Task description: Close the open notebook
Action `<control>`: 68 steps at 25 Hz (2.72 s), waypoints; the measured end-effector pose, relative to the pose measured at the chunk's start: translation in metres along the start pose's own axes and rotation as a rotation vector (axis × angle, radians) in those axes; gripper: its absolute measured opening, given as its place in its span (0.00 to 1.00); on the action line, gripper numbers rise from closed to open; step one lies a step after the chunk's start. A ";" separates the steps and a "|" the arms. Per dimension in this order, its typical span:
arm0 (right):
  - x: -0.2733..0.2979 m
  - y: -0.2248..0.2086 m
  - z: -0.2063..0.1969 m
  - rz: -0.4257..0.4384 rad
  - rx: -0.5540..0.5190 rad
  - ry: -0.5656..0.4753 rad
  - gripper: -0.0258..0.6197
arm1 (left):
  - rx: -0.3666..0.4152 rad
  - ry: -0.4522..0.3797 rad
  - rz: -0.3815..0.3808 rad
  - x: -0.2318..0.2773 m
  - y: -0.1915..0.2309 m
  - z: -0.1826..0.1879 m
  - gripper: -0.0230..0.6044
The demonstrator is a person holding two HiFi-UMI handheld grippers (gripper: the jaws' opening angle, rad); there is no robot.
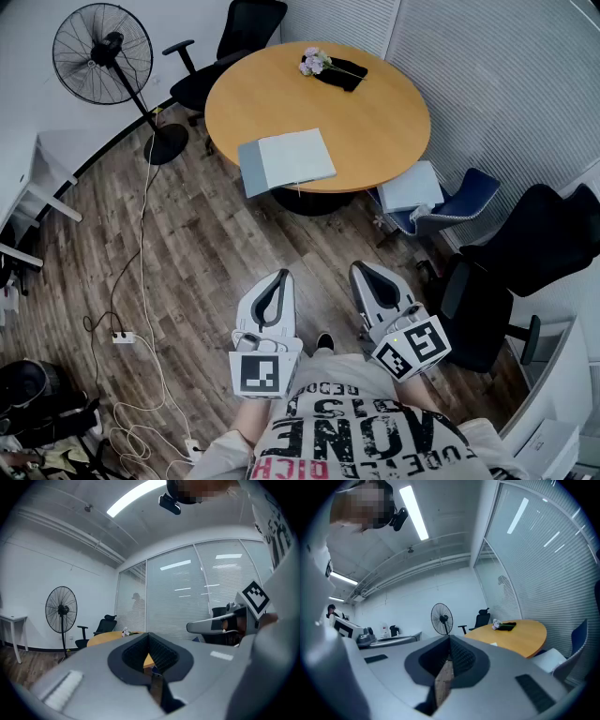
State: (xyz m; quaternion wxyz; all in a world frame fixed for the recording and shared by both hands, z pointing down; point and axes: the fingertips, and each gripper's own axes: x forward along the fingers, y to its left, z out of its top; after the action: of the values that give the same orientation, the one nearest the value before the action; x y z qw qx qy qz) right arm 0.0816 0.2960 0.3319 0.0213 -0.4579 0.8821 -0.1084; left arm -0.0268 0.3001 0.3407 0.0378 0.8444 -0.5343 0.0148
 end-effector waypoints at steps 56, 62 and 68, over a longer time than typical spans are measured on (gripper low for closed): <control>0.153 -0.031 0.014 -0.027 0.032 0.009 0.06 | -0.025 0.006 -0.056 0.118 0.132 0.011 0.13; 0.161 -0.028 0.013 -0.045 0.036 0.009 0.06 | -0.033 0.007 -0.063 0.118 0.141 0.010 0.13; 0.166 -0.034 0.012 -0.060 0.048 0.008 0.06 | -0.031 0.013 -0.072 0.125 0.145 0.008 0.13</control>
State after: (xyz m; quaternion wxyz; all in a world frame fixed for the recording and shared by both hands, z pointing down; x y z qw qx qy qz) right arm 0.0143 0.1405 0.3381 0.0253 -0.4831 0.8652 -0.1320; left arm -0.1038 0.1250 0.3476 0.0547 0.8621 -0.5036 0.0106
